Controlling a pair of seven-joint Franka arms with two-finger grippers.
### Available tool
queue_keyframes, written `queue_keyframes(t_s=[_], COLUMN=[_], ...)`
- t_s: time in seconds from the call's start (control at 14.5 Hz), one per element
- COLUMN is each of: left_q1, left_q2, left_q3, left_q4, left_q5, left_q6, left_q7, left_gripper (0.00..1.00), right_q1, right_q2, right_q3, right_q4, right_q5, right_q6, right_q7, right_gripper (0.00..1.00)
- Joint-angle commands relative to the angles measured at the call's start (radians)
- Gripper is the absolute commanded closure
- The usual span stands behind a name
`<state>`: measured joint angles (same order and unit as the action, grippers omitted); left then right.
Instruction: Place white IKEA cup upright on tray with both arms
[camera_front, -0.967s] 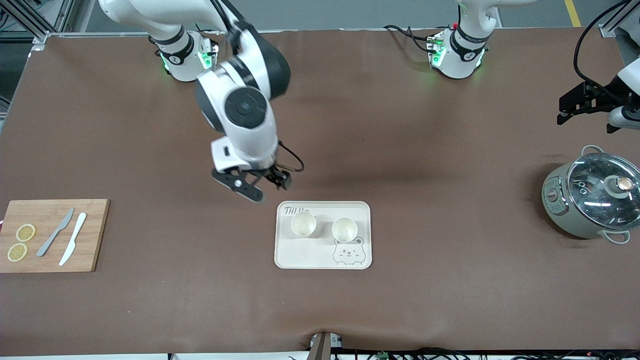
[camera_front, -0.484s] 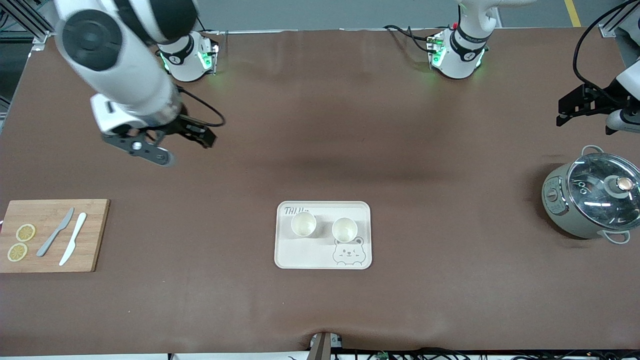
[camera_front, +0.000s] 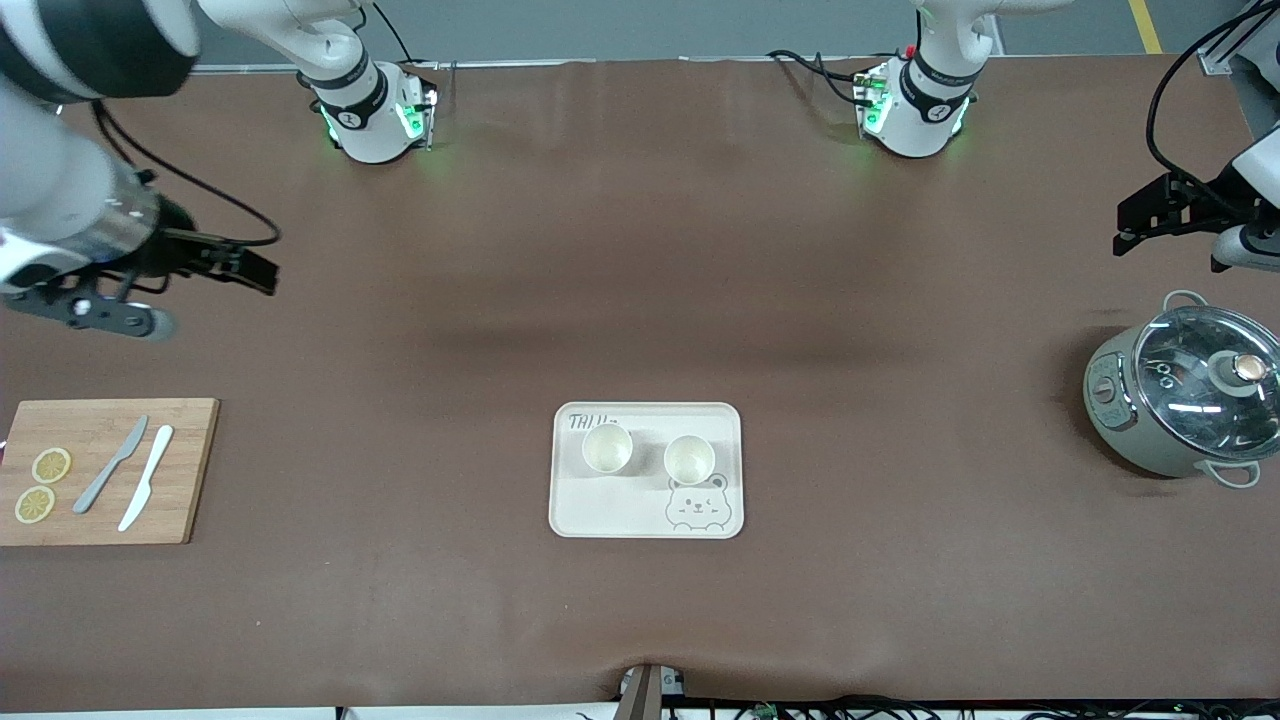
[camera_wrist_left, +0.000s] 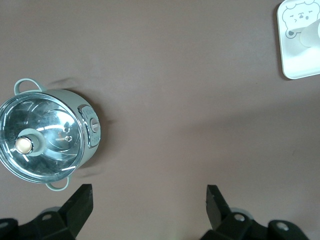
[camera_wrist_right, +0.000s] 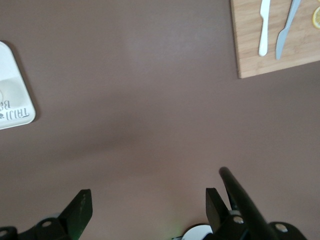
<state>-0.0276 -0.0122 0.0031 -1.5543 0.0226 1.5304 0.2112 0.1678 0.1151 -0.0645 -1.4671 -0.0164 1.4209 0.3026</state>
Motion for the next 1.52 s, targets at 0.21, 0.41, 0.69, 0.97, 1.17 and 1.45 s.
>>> queue_keyframes(t_s=[0.21,0.41,0.69,0.97,1.17,1.45], left_q1=[0.002,0.002,0.002,0.002,0.002,0.002], left_q2=[-0.002,-0.002,-0.002,-0.002,-0.002,0.001], left_q3=[-0.002,0.0,0.001,0.001,0.001,0.001], left_q4=[0.005,0.005,0.005,0.005,0.005,0.006], left_q5=[0.02,0.022,0.02,0.02,0.02,0.02], left_q6=[-0.01,-0.01,-0.01,-0.012,-0.012,-0.009], left_q7=[0.005,0.004,0.002,0.002,0.002,0.002], left_gripper=[0.0,0.0,0.0,0.0,0.0,0.0], right_q1=[-0.074,-0.128,-0.241,-0.249,-0.245,-0.243], right_q2=[-0.043,-0.06,-0.083,-0.084,-0.084,-0.084], right_q3=[0.018,0.017,0.017,0.021,0.023,0.025], right_q4=[-0.038,-0.041,-0.065,-0.081,-0.087,-0.087], right_q5=[-0.059,-0.057,0.054,0.062,0.062,0.062], right_q6=[0.035,0.026,0.03,0.038,0.036,0.038], right_q7=[-0.086,-0.192,-0.255,-0.255,-0.255,-0.255], right_gripper=[0.0,0.0,0.0,0.0,0.0,0.0])
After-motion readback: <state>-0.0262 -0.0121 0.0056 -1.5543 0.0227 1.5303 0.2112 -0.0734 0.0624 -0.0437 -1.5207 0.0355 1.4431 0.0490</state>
